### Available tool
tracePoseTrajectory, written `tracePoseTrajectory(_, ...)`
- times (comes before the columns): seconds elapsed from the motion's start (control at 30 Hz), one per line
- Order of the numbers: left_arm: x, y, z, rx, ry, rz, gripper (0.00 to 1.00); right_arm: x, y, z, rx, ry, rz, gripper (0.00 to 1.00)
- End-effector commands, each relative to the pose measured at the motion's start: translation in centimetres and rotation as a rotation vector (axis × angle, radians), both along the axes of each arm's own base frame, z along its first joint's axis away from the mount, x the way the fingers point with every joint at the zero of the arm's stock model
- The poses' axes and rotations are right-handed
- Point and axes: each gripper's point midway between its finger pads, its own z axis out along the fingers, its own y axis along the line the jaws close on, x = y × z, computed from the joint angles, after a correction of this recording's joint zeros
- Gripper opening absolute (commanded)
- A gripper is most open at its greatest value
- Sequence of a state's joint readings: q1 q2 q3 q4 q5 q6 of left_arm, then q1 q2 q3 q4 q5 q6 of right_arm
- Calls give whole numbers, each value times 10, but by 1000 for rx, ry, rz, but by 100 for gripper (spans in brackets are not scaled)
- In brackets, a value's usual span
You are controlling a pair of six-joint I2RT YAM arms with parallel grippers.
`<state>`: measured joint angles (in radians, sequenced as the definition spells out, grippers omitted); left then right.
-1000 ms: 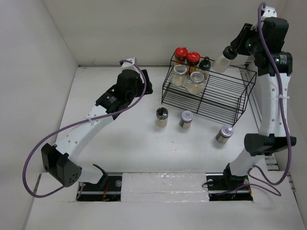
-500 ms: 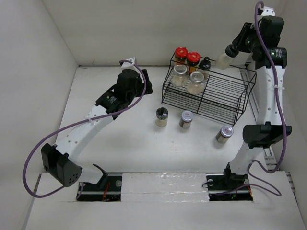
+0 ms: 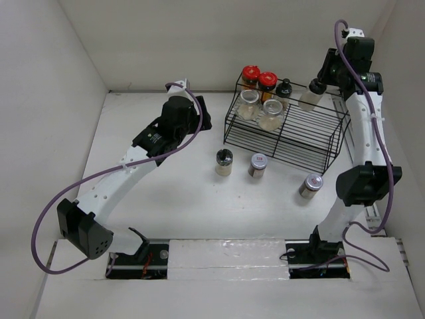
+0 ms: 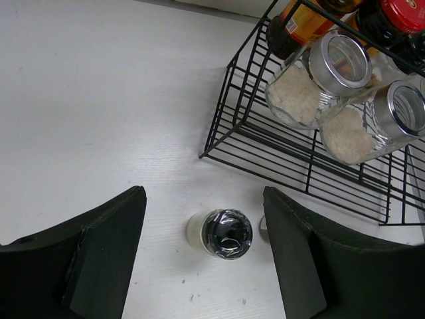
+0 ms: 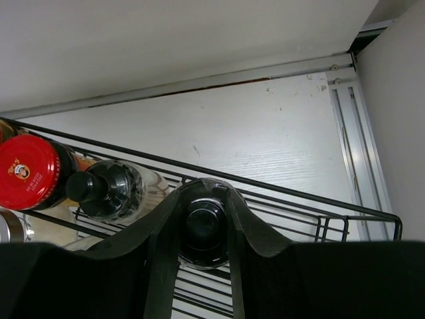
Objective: Organize the condiment bottles
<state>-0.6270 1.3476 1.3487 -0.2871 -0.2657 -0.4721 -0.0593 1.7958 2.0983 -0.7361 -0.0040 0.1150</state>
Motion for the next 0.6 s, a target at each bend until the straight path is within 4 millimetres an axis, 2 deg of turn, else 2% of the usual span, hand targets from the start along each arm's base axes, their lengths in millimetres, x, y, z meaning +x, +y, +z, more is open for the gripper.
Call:
tracePoseTrajectory(0.0, 3, -3, 6, -15, -28, -1, 67, 10, 9, 35, -33, -129, 20, 0)
tracePoseTrajectory(0.13, 5, -4, 2, -9, -21, -1, 67, 12, 23, 7, -41, -72, 46, 0)
tracePoseTrajectory(0.23, 5, -4, 6, -15, -28, -1, 67, 18, 26, -14, -52, -27, 52, 1)
tracePoseTrajectory(0.33, 7, -5, 2, -9, -21, -1, 67, 18, 33, -24, -62, 2, 54, 6)
tracePoseTrajectory(0.37, 7, -6, 7, -15, -28, -1, 67, 18, 30, -24, -77, 3, 46, 8)
tracePoseTrajectory(0.47, 7, -6, 7, -15, -28, -1, 67, 18, 39, -38, -98, 45, 54, 19)
tracePoseTrajectory(0.5, 7, -6, 7, -15, -28, -1, 67, 17, 39, -35, -98, 45, 54, 22)
tracePoseTrajectory(0.57, 6, -5, 5, -9, -21, -1, 67, 15, 41, -34, -108, 51, 45, 41)
